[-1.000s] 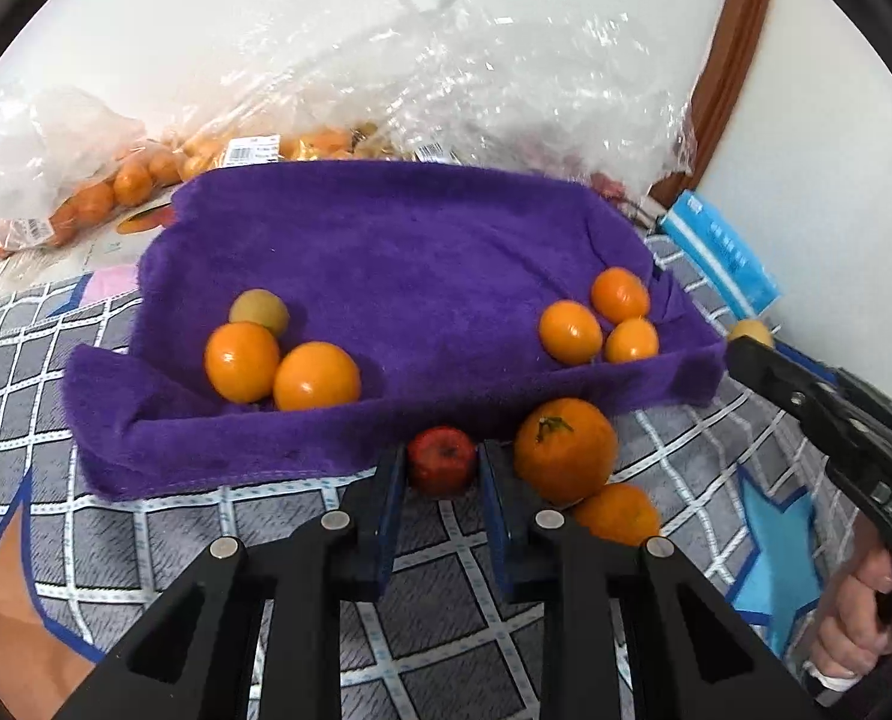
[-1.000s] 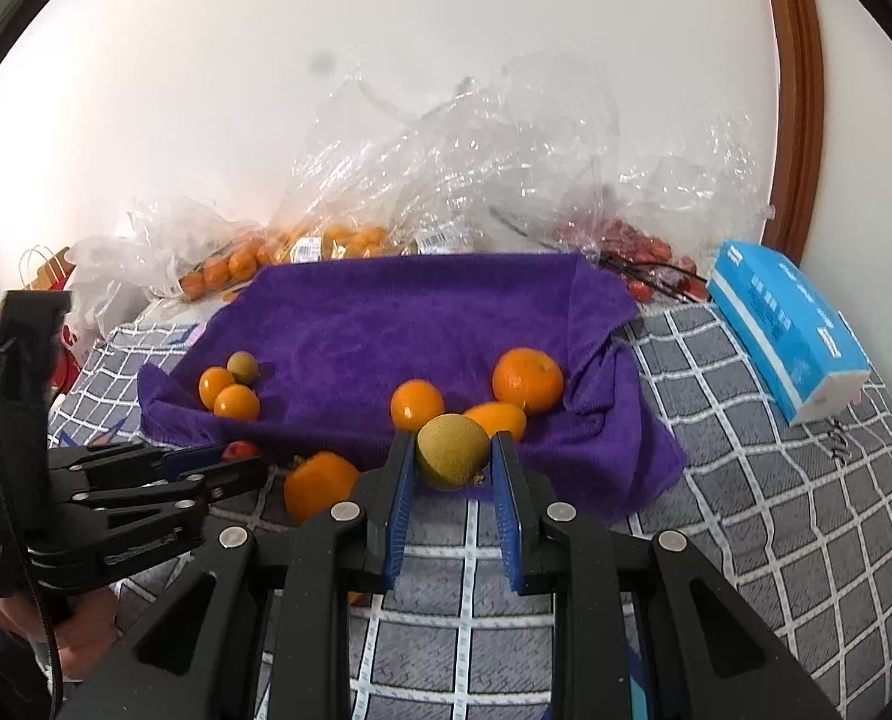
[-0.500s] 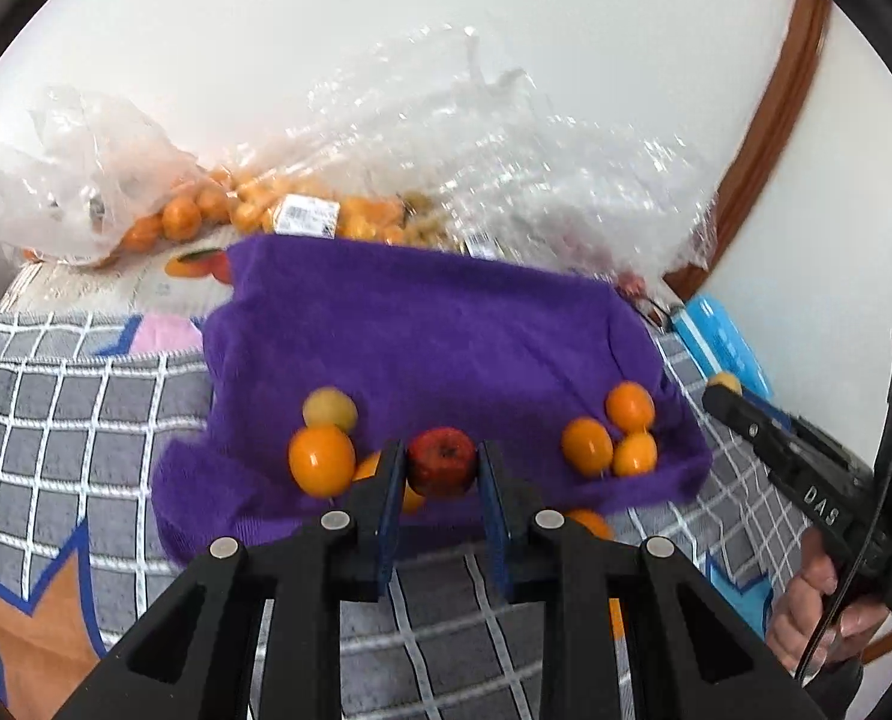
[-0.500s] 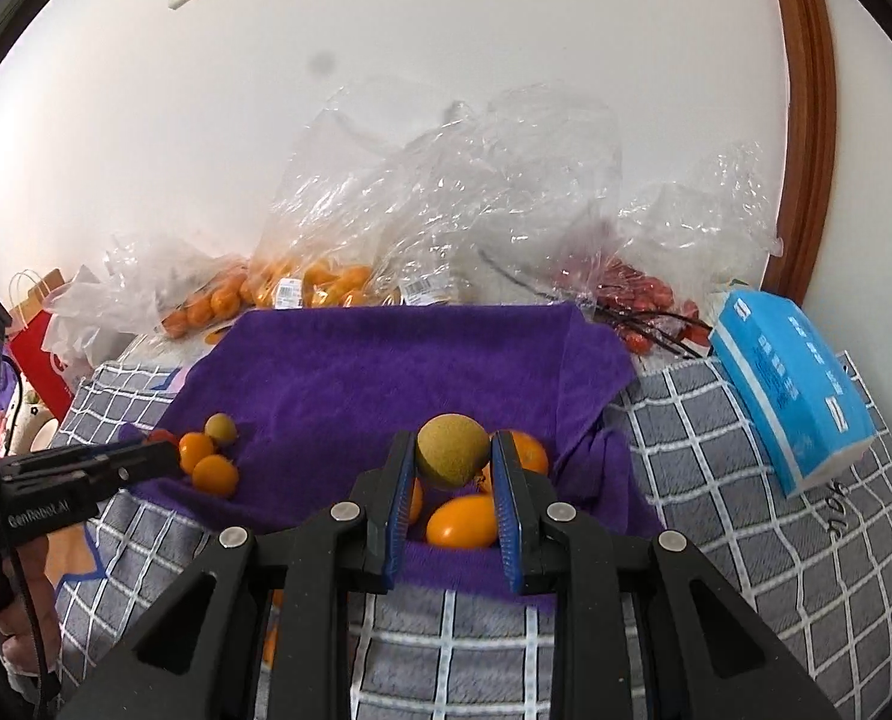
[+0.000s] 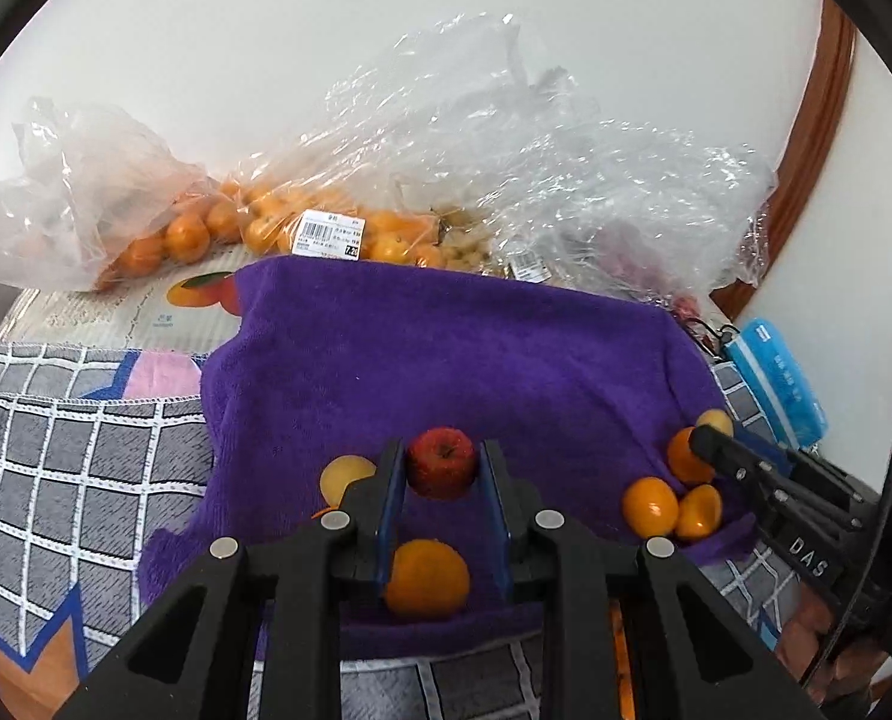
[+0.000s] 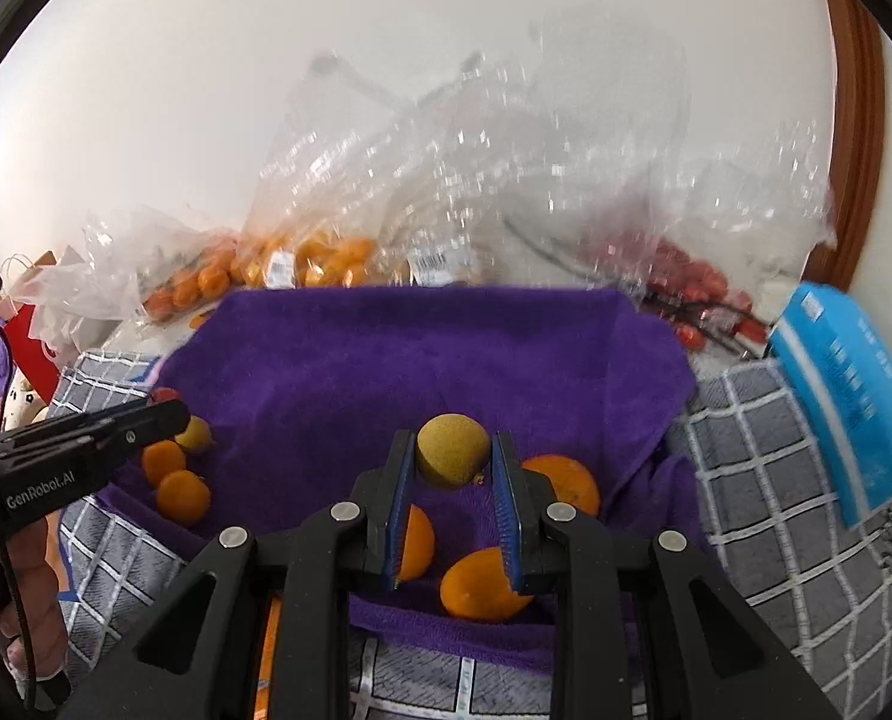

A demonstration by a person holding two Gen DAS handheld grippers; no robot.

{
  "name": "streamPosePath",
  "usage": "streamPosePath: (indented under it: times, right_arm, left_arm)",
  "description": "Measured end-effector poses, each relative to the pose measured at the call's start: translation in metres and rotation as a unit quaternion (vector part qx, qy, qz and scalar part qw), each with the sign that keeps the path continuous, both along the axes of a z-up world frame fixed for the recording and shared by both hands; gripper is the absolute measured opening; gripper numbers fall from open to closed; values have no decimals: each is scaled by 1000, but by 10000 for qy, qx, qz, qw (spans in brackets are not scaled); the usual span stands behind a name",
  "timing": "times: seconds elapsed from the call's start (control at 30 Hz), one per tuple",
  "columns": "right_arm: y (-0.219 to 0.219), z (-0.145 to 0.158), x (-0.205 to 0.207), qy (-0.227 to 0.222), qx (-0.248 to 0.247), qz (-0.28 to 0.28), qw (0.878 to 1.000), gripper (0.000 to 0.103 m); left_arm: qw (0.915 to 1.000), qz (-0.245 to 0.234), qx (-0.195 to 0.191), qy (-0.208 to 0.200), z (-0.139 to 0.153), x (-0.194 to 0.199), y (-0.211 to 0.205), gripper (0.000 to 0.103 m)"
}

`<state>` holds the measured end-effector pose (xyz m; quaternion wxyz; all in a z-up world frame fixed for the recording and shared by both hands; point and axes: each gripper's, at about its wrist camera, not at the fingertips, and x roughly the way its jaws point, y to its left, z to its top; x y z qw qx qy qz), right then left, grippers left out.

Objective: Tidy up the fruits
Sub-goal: 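Carry the red fruit with the left tool while the right tool carries the yellow-green fruit over the towel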

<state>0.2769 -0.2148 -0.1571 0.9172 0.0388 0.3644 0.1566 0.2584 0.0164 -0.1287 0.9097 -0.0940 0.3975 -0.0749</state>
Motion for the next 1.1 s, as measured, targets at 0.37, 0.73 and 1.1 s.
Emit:
streamPosePath:
  times: [0.37, 0.73, 1.1]
  right_arm:
    - [8, -20, 4, 134, -126, 36, 9998, 25]
    - [8, -22, 3, 73, -128, -3, 9999, 25]
    - [3, -22, 0, 44, -41, 17, 10000, 25]
  left_arm:
    - [9997, 24, 249, 50, -23, 3, -9, 24]
    - [9994, -91, 334, -61, -24, 1, -15, 24]
    - [9992, -118, 365, -130, -25, -2, -17, 24]
